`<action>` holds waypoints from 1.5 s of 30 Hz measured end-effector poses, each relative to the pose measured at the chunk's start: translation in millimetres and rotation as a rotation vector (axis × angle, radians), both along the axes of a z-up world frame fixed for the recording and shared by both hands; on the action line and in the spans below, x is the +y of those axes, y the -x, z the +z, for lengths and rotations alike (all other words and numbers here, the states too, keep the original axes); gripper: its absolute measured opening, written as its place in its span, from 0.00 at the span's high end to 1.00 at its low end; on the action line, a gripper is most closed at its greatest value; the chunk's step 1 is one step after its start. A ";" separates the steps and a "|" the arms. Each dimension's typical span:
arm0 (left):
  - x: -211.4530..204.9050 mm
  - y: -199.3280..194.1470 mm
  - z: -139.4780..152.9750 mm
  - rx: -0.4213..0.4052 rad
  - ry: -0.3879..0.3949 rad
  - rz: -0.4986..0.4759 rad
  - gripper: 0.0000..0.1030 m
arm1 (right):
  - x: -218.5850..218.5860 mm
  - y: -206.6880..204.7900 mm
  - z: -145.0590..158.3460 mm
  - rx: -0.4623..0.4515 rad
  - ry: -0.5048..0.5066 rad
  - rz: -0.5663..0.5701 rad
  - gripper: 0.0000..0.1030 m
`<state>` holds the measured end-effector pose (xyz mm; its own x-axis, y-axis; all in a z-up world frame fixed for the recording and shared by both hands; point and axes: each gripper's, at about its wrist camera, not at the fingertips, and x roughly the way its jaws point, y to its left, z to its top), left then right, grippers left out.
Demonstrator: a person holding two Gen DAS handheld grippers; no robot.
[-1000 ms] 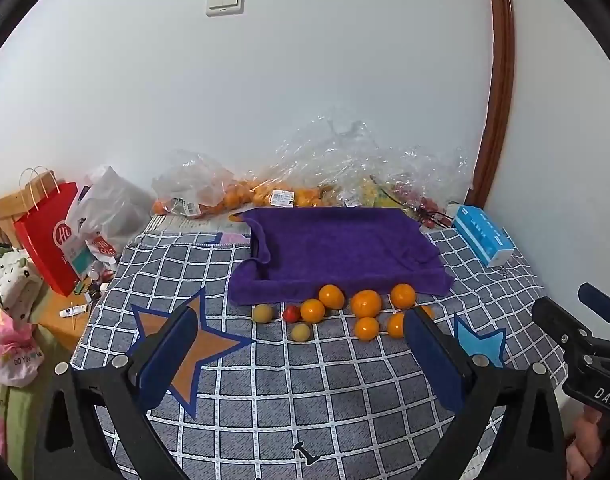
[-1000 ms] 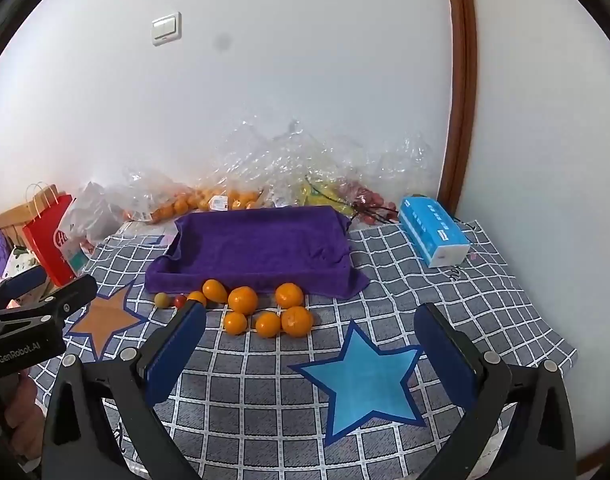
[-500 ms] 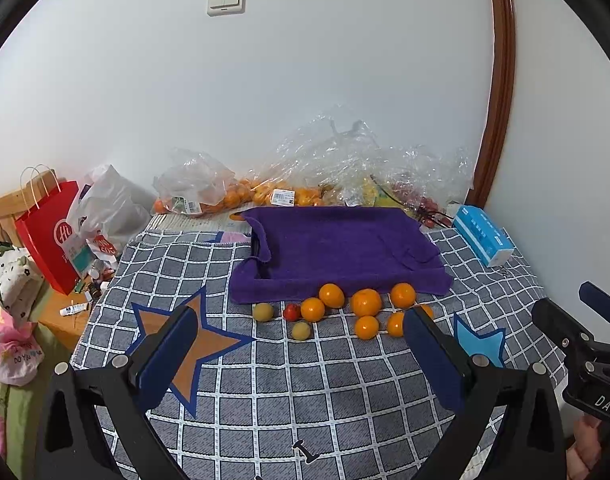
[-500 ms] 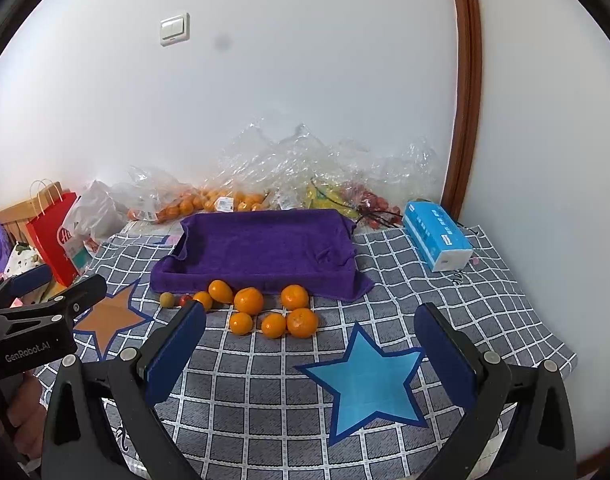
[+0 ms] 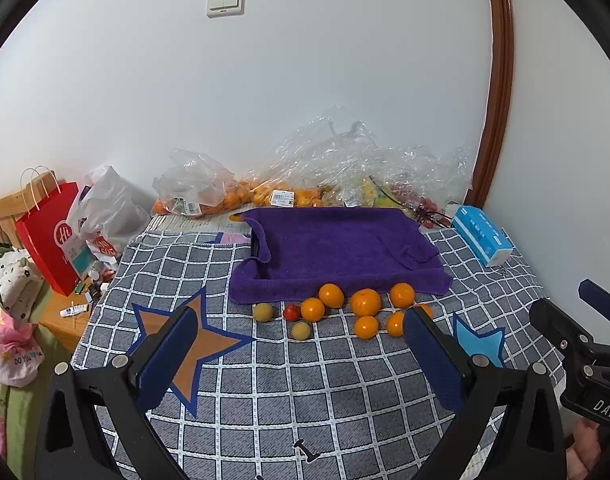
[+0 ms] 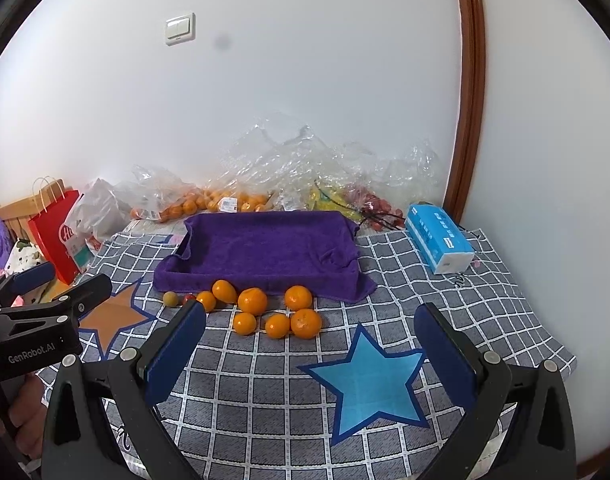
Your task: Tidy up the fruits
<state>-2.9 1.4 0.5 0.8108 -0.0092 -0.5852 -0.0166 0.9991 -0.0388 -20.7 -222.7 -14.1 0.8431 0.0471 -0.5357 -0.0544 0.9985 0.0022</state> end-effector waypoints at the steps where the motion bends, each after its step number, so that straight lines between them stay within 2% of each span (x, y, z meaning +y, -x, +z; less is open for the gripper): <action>1: 0.1 0.0 0.0 -0.001 0.000 0.000 0.00 | 0.1 0.1 0.3 -0.001 -0.001 0.001 0.00; 45: -0.8 1.7 0.2 -0.004 -0.003 -0.004 0.00 | 0.1 4.4 1.4 0.002 -0.007 0.001 0.00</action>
<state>-4.6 0.7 0.8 0.8131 -0.0110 -0.5821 -0.0122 0.9993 -0.0360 -25.1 -222.6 -12.7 0.8422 0.0521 -0.5367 -0.0557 0.9984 0.0096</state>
